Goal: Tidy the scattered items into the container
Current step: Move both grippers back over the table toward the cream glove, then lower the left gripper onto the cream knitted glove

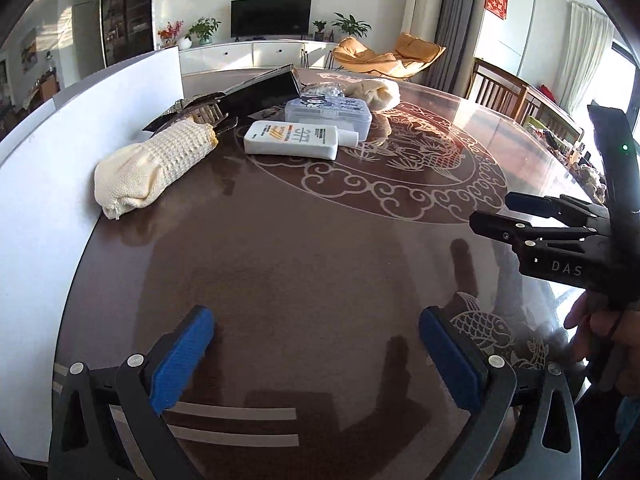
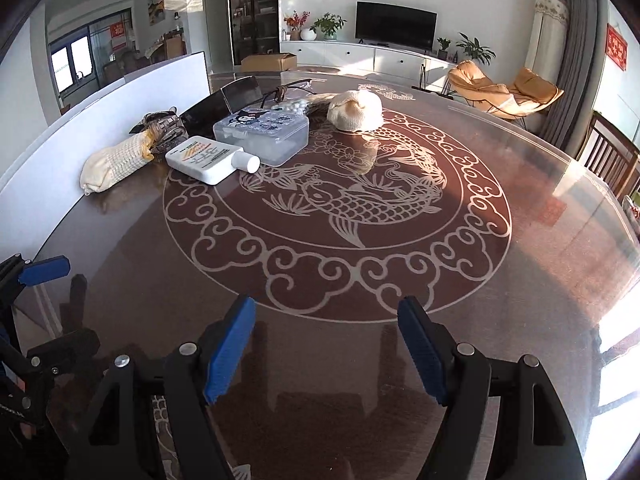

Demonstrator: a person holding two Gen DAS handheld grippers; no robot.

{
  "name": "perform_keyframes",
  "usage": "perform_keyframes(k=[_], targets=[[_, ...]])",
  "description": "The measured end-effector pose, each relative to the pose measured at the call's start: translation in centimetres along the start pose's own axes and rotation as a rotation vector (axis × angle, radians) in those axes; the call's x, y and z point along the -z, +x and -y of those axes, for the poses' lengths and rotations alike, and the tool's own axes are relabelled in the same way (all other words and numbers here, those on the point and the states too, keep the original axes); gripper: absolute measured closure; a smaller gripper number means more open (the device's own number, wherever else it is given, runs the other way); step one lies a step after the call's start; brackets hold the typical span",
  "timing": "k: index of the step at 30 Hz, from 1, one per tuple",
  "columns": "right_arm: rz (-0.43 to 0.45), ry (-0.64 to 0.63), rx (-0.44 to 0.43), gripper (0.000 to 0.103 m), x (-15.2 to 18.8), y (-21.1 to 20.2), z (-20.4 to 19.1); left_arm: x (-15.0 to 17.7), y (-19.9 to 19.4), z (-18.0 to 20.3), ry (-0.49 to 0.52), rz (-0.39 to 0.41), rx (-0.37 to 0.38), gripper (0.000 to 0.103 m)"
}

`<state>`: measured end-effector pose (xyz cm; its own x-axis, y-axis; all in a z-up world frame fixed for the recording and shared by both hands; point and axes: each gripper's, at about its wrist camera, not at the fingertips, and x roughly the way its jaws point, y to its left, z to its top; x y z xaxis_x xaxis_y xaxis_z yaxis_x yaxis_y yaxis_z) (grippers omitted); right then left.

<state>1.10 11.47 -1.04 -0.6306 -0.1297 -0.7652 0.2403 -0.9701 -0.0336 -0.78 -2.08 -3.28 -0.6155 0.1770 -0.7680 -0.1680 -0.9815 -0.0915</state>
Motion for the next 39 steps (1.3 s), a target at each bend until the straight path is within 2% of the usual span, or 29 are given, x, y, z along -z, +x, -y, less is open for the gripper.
perform_keyframes(k=[6, 10, 12, 14, 18, 20, 22, 24, 27, 29, 30, 33, 34, 39], targets=[[-0.041, 0.040, -0.004, 0.028, -0.1, 0.5, 0.7, 0.1, 0.5, 0.6, 0.063, -0.003, -0.078, 0.000], [-0.044, 0.035, 0.000, 0.026, -0.1, 0.5, 0.5, 0.1, 0.3, 0.6, 0.070, -0.003, -0.068, 0.000], [-0.044, 0.034, 0.000, 0.026, -0.1, 0.5, 0.5, -0.4, 0.4, 0.3, 0.080, -0.036, -0.060, 0.000], [-0.044, 0.035, 0.000, 0.026, -0.1, 0.5, 0.5, -1.5, 0.6, -0.2, 0.096, -0.060, -0.085, 0.000], [-0.044, 0.035, 0.000, 0.026, -0.1, 0.5, 0.5, -5.3, -0.6, -1.4, 0.182, 0.058, -0.177, 0.000], [-0.044, 0.035, 0.000, 0.026, -0.1, 0.5, 0.5, -7.4, 0.1, -1.9, 0.239, 0.100, -0.205, 0.000], [-0.044, 0.035, 0.000, 0.026, -0.1, 0.4, 0.5, -9.4, 2.1, -2.5, 0.279, 0.054, -0.234, 0.000], [-0.044, 0.035, 0.000, 0.026, -0.1, 0.4, 0.5, -10.8, 4.1, -3.4, 0.283, 0.010, -0.232, 0.000], [-0.044, 0.035, 0.000, 0.026, -0.1, 0.5, 0.5, -11.6, 7.3, -6.0, 0.199, -0.080, -0.243, 0.000], [-0.044, 0.035, 0.000, 0.026, -0.1, 0.5, 0.5, -11.5, 7.0, -6.7, 0.148, -0.052, -0.191, 0.000], [-0.044, 0.035, 0.000, 0.026, -0.1, 0.5, 0.5, -11.4, 6.3, -6.7, 0.119, -0.040, -0.115, 0.000], [-0.044, 0.035, 0.000, 0.026, -0.1, 0.5, 0.5, -10.9, 4.2, -5.7, 0.066, -0.028, 0.239, 0.000], [-0.044, 0.035, 0.000, 0.026, -0.1, 0.5, 0.5, -10.6, 3.7, -5.3, 0.064, -0.035, 0.294, 0.000], [-0.044, 0.035, 0.000, 0.026, -0.1, 0.5, 0.5, -9.6, 0.0, -6.5, 0.014, 0.058, 0.288, 0.000]])
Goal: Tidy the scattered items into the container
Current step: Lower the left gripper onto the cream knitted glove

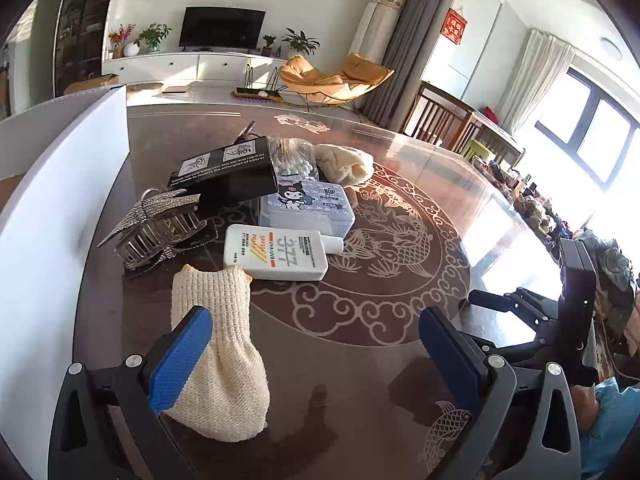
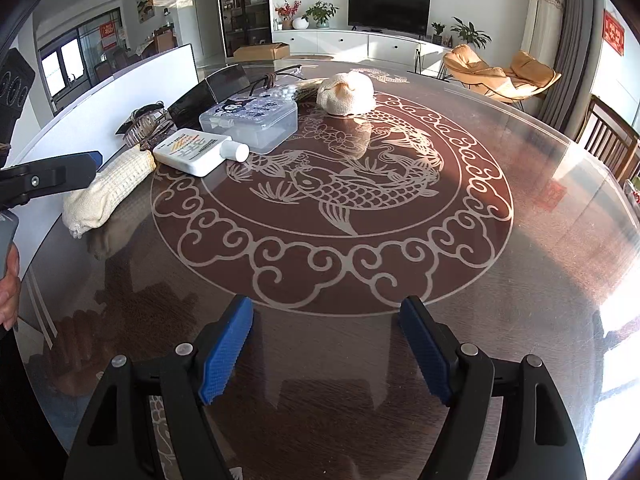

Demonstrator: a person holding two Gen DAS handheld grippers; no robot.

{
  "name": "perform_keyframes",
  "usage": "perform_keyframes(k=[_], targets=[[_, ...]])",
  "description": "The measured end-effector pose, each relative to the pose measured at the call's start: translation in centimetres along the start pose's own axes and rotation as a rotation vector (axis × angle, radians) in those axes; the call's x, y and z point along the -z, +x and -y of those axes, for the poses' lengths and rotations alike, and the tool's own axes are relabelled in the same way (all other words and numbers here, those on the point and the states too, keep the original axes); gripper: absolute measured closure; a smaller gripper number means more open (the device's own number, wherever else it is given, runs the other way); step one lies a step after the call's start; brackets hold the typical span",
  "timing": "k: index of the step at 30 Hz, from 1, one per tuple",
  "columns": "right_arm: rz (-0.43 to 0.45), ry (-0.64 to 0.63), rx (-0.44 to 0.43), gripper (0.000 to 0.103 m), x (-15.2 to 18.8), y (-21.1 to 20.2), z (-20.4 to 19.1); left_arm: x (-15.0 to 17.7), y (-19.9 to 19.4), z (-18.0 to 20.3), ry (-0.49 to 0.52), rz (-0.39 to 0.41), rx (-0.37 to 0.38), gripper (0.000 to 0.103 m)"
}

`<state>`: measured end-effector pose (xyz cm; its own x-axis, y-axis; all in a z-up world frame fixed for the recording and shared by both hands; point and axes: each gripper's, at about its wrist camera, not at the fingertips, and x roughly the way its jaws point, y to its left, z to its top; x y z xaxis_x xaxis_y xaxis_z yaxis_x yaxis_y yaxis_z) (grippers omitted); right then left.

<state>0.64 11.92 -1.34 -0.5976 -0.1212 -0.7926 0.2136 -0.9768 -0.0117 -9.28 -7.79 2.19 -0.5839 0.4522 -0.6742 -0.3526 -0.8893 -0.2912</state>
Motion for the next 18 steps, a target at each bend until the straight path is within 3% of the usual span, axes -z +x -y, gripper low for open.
perform_keyframes(k=[2, 6, 13, 18], targets=[[0.000, 0.000, 0.000, 0.026, 0.0, 0.0, 0.0, 0.1, -0.3, -0.5, 0.000, -0.003, -0.004, 0.000], [0.000, 0.000, 0.000, 0.026, 0.0, 0.0, 0.0, 0.0, 1.3, -1.0, 0.036, -0.043, -0.095, 0.000], [0.000, 0.001, 0.000, 0.026, 0.0, -0.1, 0.0, 0.3, 5.1, -2.9, -0.062, -0.121, -0.212, 0.000], [0.000, 0.001, 0.000, 0.026, 0.0, -0.1, 0.0, 0.5, 5.8, -2.6, -0.029, -0.135, -0.248, 0.000]])
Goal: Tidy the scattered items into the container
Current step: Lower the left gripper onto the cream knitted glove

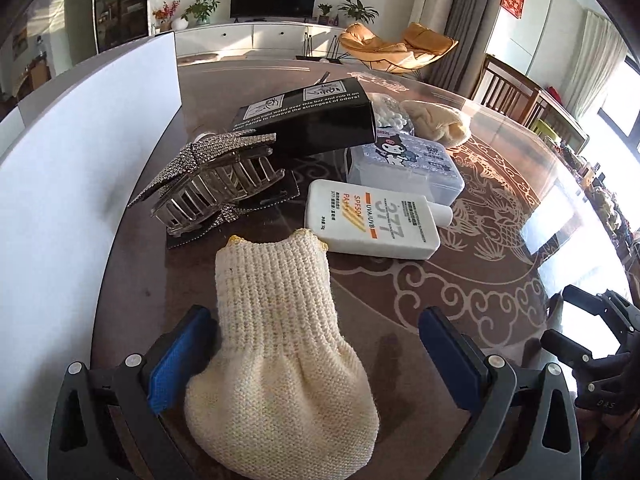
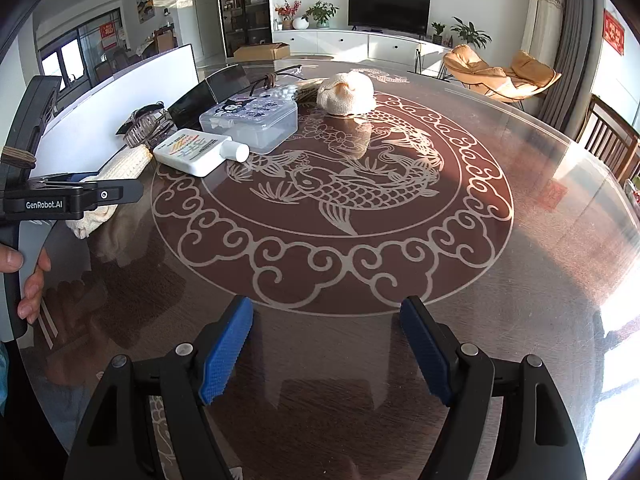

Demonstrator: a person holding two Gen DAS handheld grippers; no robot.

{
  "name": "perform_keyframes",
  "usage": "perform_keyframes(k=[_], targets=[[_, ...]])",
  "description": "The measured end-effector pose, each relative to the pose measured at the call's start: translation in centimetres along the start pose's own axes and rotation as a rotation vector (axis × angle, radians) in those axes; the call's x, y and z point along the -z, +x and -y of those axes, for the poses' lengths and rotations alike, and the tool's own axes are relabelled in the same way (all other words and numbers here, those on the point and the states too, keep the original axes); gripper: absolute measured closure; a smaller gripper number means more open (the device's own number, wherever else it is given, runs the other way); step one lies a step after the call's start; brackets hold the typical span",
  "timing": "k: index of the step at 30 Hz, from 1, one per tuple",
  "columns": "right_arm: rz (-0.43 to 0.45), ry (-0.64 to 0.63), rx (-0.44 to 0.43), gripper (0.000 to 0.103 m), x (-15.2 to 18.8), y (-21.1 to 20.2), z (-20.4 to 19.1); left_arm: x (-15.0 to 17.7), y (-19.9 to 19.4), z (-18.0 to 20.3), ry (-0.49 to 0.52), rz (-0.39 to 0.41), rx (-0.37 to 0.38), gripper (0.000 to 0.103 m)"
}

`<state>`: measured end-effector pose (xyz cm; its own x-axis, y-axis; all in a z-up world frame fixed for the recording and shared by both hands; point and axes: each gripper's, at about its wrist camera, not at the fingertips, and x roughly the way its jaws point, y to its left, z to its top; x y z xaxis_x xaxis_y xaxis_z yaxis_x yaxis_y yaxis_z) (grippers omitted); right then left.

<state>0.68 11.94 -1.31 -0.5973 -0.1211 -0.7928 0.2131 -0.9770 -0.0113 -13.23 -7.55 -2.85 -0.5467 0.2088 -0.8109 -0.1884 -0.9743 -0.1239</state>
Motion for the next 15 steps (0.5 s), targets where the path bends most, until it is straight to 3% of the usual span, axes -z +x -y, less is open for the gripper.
perform_keyframes(k=[6, 15], targets=[[-0.001, 0.000, -0.006, 0.024, -0.02, -0.04, -0.03, -0.05, 0.26, 0.23, -0.005, 0.005, -0.036, 0.000], [-0.001, 0.000, -0.006, 0.024, -0.02, -0.07, 0.01, 0.00, 0.67, -0.24, -0.048, -0.011, -0.166, 0.000]])
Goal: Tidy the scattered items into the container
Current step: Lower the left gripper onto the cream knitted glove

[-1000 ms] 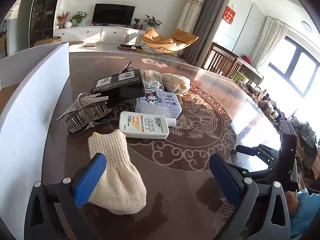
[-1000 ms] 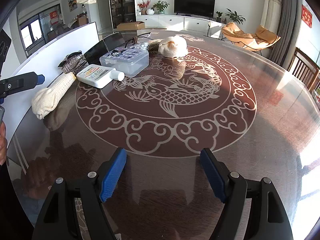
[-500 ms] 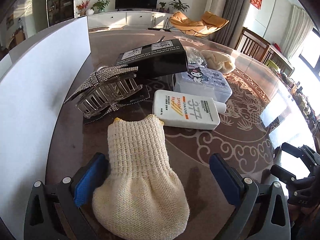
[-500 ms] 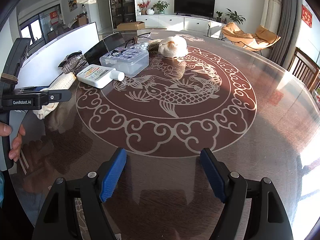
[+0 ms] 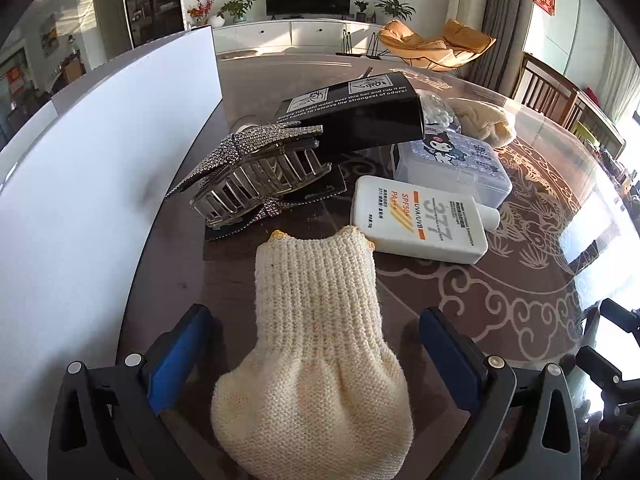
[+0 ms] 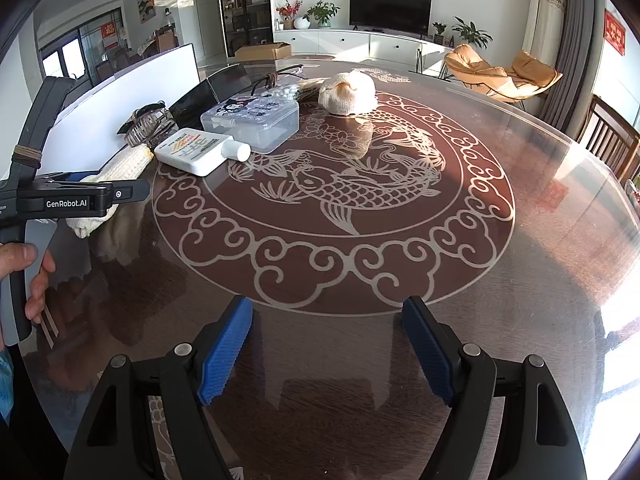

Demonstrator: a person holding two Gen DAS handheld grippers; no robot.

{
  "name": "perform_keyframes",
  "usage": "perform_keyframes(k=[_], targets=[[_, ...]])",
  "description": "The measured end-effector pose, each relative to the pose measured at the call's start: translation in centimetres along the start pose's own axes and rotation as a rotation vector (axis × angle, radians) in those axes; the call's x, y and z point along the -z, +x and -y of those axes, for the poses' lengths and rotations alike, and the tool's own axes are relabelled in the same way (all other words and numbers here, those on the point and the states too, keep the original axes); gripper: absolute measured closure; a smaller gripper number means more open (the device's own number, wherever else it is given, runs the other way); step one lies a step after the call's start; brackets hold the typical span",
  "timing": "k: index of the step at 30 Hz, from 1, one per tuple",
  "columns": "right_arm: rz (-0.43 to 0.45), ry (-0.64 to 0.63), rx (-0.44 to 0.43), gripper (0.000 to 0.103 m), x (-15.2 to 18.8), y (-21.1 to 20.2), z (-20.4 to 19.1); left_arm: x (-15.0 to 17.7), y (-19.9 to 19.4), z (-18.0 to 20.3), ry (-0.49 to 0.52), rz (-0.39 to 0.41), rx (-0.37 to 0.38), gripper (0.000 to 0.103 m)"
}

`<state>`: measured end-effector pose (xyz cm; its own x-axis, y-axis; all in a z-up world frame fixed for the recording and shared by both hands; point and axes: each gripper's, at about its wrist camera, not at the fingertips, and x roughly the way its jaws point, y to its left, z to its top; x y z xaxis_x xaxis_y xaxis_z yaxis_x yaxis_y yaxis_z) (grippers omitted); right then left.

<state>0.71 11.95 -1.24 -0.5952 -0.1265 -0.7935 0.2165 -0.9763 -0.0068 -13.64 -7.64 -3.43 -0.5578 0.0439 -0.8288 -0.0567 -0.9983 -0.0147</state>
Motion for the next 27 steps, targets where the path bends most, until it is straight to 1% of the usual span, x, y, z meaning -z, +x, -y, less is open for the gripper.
perform_keyframes(k=[2, 10, 12, 13, 15, 17, 20, 23, 25, 27], targets=[[0.000, 0.000, 0.000, 0.024, 0.0, 0.0, 0.0, 0.1, 0.0, 0.0, -0.002, -0.001, -0.013, 0.000], [-0.001, 0.000, -0.005, 0.023, 0.0, 0.0, 0.0, 0.2, 0.0, -0.1, -0.002, -0.001, -0.012, 0.000], [-0.001, -0.017, -0.028, 0.022, -0.1, 0.0, -0.2, 0.2, 0.1, -0.1, -0.002, -0.002, -0.012, 0.000], [-0.002, -0.045, -0.066, 0.022, -0.4, 0.2, -0.4, 0.2, 0.1, -0.1, -0.002, -0.001, -0.012, 0.000], [-0.017, -0.097, -0.182, 0.023, -1.7, 0.8, -0.9, 0.2, 0.1, -0.1, -0.003, -0.001, -0.013, 0.000], [-0.028, -0.104, -0.276, 0.023, -3.7, 1.5, -1.3, 0.1, 0.1, 0.0, -0.005, 0.000, -0.013, 0.000], [-0.015, -0.040, -0.412, 0.023, -7.7, 2.4, -1.4, 0.2, 0.1, 0.0, -0.006, 0.002, -0.017, 0.000], [-0.026, 0.083, -0.542, 0.023, -11.8, 3.9, -1.2, 0.1, 0.1, 0.1, -0.007, 0.003, -0.018, 0.000], [-0.087, 0.153, -0.611, 0.023, -14.0, 5.8, -1.5, 0.2, 0.1, 0.1, -0.007, 0.003, -0.018, 0.000], [-0.146, 0.163, -0.621, 0.023, -15.4, 7.5, -2.3, 0.2, 0.1, 0.1, -0.007, 0.003, -0.018, 0.000]])
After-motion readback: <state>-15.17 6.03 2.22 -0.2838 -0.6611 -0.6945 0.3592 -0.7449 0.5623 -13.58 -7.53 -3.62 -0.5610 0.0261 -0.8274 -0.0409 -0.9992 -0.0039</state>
